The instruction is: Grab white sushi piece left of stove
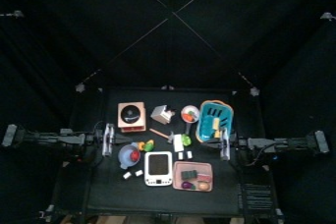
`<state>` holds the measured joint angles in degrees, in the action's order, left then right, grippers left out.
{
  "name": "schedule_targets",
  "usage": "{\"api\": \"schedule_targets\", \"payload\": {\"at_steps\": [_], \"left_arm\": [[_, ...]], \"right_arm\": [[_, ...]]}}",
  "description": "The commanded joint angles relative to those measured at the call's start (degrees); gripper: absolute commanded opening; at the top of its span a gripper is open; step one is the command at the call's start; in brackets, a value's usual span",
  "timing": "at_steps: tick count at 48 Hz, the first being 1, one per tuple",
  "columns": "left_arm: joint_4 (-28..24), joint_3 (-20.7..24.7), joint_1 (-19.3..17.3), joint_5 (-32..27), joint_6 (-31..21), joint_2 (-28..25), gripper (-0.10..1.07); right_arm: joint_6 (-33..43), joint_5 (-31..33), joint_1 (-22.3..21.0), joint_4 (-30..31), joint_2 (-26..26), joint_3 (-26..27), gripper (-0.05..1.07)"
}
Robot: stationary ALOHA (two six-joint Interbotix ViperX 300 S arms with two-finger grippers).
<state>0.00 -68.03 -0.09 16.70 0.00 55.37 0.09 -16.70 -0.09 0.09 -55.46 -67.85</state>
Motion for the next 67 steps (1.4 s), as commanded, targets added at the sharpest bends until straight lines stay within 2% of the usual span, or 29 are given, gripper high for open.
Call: {"api": "schedule_targets", "payload": {"at_steps": [1,5,18,28,35,47,55,67], "left_arm": [[0.18,1.32,0.53,0.62,-0.26,-0.97,-0.04],[0.18,1.41,0.62,0.62,-0.35,-0.97,-0.03],[0.44,2.02,3.25,-0.35,-0.35,-1.41,-0.03],[2.55,3.87,5.63,-5.01,-0.44,-4.22,-0.03],[5.89,6.68,7.38,-12.13,-0.44,-7.29,-0.02],[11.95,13.36,8.79,-28.74,-0.53,-11.78,-0.02],[11.16,17.58,8.79,-34.8,-0.53,-13.18,-0.02],[6.68,22.85,7.47,-43.68,-1.41,-13.89,0.01]], "right_arm": [[0.26,-0.35,-0.35,0.26,1.14,1.14,0.04],[0.62,-0.35,-0.62,0.79,1.67,1.05,0.01],[0.62,-0.62,-0.79,1.05,3.52,1.49,0.01],[0.62,-0.62,-0.79,1.05,3.69,1.58,0.01],[0.7,-0.7,-0.79,1.05,3.6,1.58,0.01],[0.97,-0.7,-0.53,0.79,3.78,1.58,0.01],[0.97,-0.62,-0.44,0.7,4.48,1.49,0.01],[0.97,-0.7,-0.44,0.62,5.89,1.58,0.01]]}}
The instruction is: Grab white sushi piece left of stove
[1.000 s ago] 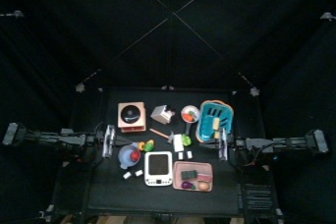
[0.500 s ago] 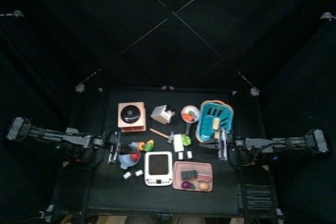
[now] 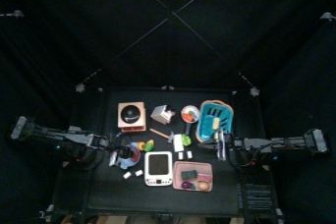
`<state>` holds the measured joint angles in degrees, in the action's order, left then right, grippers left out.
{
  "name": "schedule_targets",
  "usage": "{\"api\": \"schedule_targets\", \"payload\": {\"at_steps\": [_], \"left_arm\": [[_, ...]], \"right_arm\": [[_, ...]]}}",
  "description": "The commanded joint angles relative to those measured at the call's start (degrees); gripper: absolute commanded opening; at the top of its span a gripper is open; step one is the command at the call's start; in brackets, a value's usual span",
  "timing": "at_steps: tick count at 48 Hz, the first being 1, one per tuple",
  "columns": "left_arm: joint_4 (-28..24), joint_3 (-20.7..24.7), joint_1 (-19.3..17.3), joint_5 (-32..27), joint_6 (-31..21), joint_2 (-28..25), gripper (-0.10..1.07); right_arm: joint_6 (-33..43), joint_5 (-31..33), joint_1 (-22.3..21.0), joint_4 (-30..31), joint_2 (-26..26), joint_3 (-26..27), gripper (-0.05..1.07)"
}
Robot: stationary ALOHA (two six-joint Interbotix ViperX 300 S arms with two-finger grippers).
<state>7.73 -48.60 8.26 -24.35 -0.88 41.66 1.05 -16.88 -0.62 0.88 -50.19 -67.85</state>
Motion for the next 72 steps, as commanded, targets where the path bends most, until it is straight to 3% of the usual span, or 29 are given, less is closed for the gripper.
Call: {"api": "schedule_targets", "payload": {"at_steps": [1,11,23,38,46,54,62,72], "left_arm": [[-1.41,3.87,-1.32,-3.43,-0.79,-0.09,0.01],[-6.42,7.65,-3.96,-11.78,-6.77,-0.62,0.03],[-20.83,9.76,-2.55,-21.71,-21.71,-4.31,0.03],[-35.86,9.84,13.8,-33.05,-48.16,-10.11,0.03],[-39.81,8.88,21.88,-35.68,-61.08,-13.36,0.04],[-41.13,7.12,26.02,-35.77,-72.33,-16.61,0.05],[-41.04,6.68,28.39,-35.6,-78.84,-21.09,0.13],[-38.94,8.44,31.11,-32.96,-79.8,-26.63,0.41]], "right_arm": [[0.0,-0.44,0.18,-0.09,0.7,1.58,0.01],[0.0,-0.53,0.09,-0.18,0.97,1.49,0.01],[0.09,-0.53,0.09,-0.18,1.05,1.58,0.01],[0.09,-0.44,0.09,-0.26,1.14,1.32,0.01],[0.09,-0.44,0.18,-0.26,1.14,0.97,0.01],[0.09,-0.44,0.09,-0.26,1.32,0.44,0.01],[0.09,-0.26,0.09,-0.26,2.02,0.09,0.01],[0.0,-0.18,0.09,-0.18,2.99,0.0,0.01]]}}
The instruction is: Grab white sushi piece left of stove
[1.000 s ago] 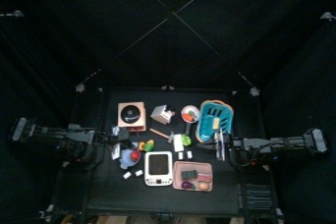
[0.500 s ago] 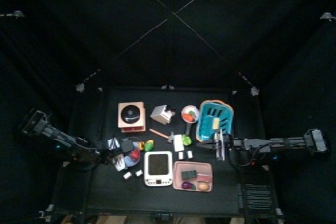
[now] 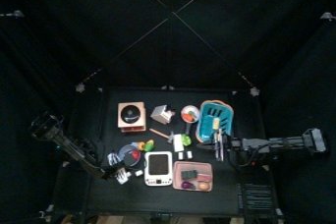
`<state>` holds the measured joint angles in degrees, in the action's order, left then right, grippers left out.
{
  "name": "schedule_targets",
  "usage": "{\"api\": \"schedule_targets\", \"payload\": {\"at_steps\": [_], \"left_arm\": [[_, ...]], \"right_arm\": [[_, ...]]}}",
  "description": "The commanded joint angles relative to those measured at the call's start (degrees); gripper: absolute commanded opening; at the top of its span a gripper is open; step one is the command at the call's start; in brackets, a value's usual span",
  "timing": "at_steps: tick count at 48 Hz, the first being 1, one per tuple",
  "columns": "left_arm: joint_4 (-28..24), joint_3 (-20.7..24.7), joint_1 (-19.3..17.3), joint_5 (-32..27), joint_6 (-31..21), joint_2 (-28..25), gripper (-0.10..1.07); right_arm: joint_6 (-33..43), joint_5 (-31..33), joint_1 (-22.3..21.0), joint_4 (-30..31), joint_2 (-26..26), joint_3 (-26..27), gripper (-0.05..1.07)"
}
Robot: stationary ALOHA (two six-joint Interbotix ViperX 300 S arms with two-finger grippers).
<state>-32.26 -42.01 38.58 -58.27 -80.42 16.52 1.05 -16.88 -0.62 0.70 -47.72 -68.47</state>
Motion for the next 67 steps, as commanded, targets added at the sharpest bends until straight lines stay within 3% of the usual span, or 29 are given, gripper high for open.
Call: {"api": "schedule_targets", "payload": {"at_steps": [1,9,14,22,43,67], "left_arm": [[1.58,2.02,0.88,1.41,-0.26,-2.02,0.45],[6.42,2.37,0.88,3.34,-0.79,-7.29,0.7],[8.35,3.25,0.97,3.43,-0.79,-10.02,0.76],[10.11,4.75,1.14,3.43,-0.79,-12.83,0.77],[12.13,3.52,0.7,3.69,-1.93,-15.47,0.77],[11.78,1.05,-0.79,10.9,-1.93,-17.58,0.74]], "right_arm": [[0.0,-0.18,0.09,0.0,0.62,0.62,0.01],[0.0,-0.18,0.18,-0.09,0.97,0.62,0.01],[0.0,-0.18,0.18,-0.09,1.14,0.53,0.01],[0.0,-0.18,0.18,-0.09,1.23,0.62,0.01],[0.0,-0.18,0.09,-0.09,2.55,0.53,0.01],[0.0,-0.18,-0.26,-0.09,3.52,0.44,0.01]]}}
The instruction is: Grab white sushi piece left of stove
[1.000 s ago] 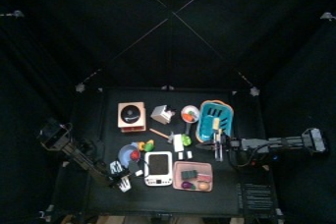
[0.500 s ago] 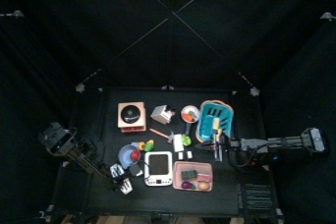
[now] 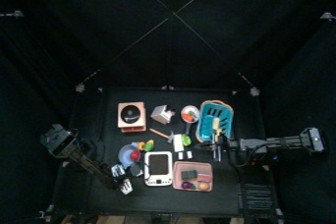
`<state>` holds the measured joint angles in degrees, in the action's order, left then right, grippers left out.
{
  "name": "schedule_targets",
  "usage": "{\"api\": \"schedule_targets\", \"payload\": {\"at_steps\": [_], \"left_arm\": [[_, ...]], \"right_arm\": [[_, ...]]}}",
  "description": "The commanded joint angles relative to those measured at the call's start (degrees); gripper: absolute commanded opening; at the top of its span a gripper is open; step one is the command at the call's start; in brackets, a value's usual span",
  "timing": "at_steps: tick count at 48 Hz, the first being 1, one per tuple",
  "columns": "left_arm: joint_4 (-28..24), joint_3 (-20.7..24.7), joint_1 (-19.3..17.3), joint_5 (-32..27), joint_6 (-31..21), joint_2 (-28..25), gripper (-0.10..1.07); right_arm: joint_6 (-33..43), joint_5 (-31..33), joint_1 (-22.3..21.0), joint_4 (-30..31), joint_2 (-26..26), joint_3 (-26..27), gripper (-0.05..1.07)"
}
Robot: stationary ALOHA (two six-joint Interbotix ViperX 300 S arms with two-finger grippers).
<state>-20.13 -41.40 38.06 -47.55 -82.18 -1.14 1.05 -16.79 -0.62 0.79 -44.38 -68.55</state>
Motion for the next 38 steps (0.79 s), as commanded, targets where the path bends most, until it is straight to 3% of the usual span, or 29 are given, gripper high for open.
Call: {"api": "schedule_targets", "payload": {"at_steps": [1,17,38], "left_arm": [[-0.35,0.35,-0.26,0.18,-0.18,0.09,0.74],[-0.7,0.97,-0.18,0.0,0.09,1.14,0.48],[-3.69,0.88,0.7,-0.79,0.62,6.68,0.46]], "right_arm": [[0.0,-0.26,-0.26,-0.18,0.18,0.53,0.01],[0.0,-0.26,-0.35,-0.18,0.18,0.53,0.01],[0.0,-0.26,-0.44,0.18,0.18,0.44,0.01]]}}
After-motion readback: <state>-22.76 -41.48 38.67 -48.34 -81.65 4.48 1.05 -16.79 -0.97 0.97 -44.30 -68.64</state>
